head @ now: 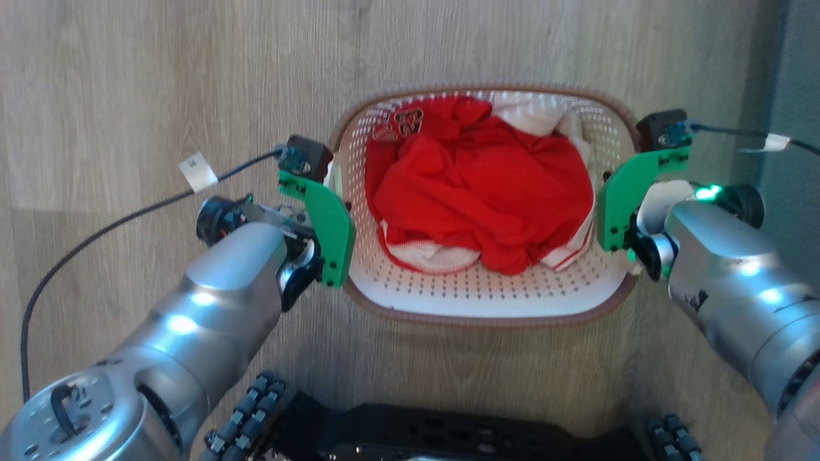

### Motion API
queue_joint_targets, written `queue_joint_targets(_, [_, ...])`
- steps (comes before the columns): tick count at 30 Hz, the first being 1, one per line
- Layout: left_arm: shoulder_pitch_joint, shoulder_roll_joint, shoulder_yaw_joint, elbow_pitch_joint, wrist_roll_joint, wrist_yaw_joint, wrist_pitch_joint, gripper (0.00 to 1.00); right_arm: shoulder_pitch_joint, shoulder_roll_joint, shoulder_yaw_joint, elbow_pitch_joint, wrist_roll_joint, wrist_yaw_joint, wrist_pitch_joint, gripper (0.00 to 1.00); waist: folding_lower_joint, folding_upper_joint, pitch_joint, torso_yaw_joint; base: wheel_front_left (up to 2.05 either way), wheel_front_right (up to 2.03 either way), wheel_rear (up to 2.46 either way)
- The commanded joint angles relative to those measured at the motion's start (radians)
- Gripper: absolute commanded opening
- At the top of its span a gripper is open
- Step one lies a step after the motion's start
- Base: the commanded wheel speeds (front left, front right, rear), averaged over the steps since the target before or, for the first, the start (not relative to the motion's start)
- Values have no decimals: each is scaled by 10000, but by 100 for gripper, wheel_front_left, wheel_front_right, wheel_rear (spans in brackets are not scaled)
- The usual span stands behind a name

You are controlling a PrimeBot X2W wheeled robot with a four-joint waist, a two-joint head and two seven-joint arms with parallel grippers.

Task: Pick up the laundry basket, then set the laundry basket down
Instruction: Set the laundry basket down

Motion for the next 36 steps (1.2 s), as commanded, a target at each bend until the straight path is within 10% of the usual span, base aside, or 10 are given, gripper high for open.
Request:
queue_joint_targets(1, [-400,-92,82,-346,148,-92,-228,0,381,196,221,-147,-226,154,-109,0,-2,1,468,148,0,0,0])
queue_joint_targets(36, [-1219,-95,19,-406,463,91,-1795,0,-331,407,248,548,-442,154,-644,0,-2,1,1530,204,0,0,0])
